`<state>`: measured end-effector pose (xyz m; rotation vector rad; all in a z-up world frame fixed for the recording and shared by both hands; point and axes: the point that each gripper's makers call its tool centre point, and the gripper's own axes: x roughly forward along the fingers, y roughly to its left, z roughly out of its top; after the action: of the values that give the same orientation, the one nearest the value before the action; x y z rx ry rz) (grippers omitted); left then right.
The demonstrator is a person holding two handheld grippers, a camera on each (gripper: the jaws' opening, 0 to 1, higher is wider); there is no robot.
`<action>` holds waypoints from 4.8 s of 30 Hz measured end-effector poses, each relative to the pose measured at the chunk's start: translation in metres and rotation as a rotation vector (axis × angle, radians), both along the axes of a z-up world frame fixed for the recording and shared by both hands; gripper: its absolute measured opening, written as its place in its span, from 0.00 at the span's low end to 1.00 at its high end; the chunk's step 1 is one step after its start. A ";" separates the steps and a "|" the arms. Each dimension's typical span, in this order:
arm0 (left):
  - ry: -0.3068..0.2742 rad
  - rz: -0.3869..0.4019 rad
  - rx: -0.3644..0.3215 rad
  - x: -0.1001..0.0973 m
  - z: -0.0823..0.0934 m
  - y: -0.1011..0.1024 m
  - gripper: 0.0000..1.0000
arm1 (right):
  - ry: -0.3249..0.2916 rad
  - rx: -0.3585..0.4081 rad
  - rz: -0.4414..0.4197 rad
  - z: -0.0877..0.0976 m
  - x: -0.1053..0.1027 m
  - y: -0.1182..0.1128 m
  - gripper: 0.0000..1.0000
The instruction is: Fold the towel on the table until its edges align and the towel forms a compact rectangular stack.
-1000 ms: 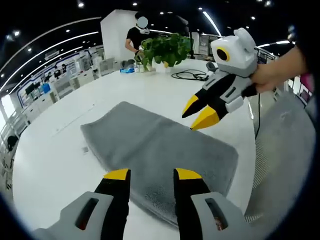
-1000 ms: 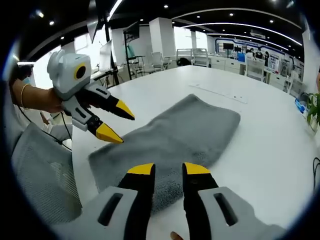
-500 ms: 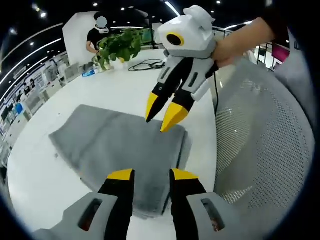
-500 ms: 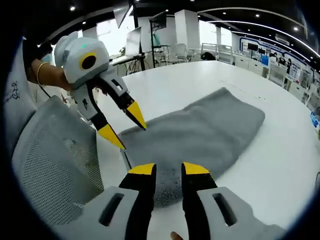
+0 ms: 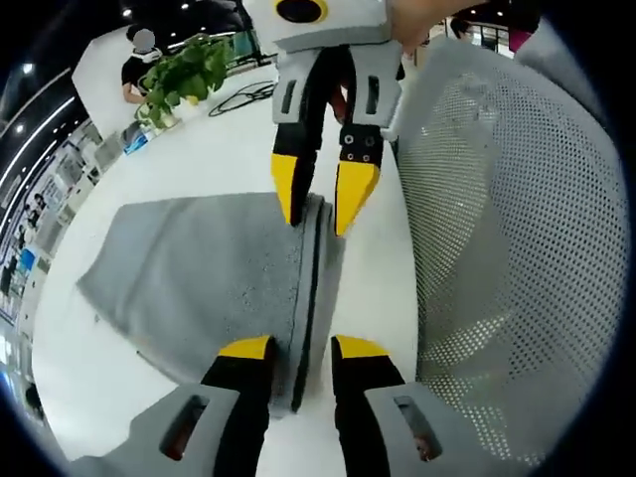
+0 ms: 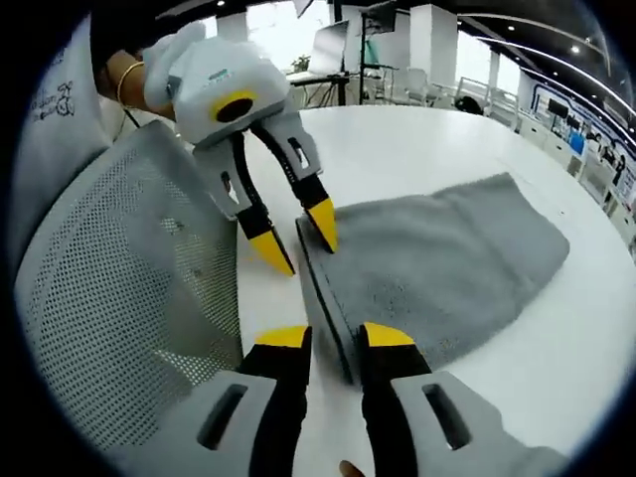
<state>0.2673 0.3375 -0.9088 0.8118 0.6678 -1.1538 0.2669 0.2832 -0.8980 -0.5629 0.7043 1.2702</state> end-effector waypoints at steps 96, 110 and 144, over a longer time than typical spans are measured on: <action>-0.029 -0.062 -0.058 -0.015 0.124 -0.001 0.05 | 0.170 0.092 -0.072 0.116 -0.021 -0.003 0.01; -0.047 -0.053 -0.100 -0.013 0.148 -0.002 0.05 | 0.161 0.131 -0.061 0.141 -0.024 -0.004 0.01; -0.062 -0.041 -0.186 -0.022 0.203 -0.003 0.05 | 0.147 0.155 -0.006 0.193 -0.037 -0.004 0.01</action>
<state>0.2457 0.3341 -0.7060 0.7031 0.4863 -1.2038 0.2299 0.2795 -0.7050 -0.3433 0.7209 1.3573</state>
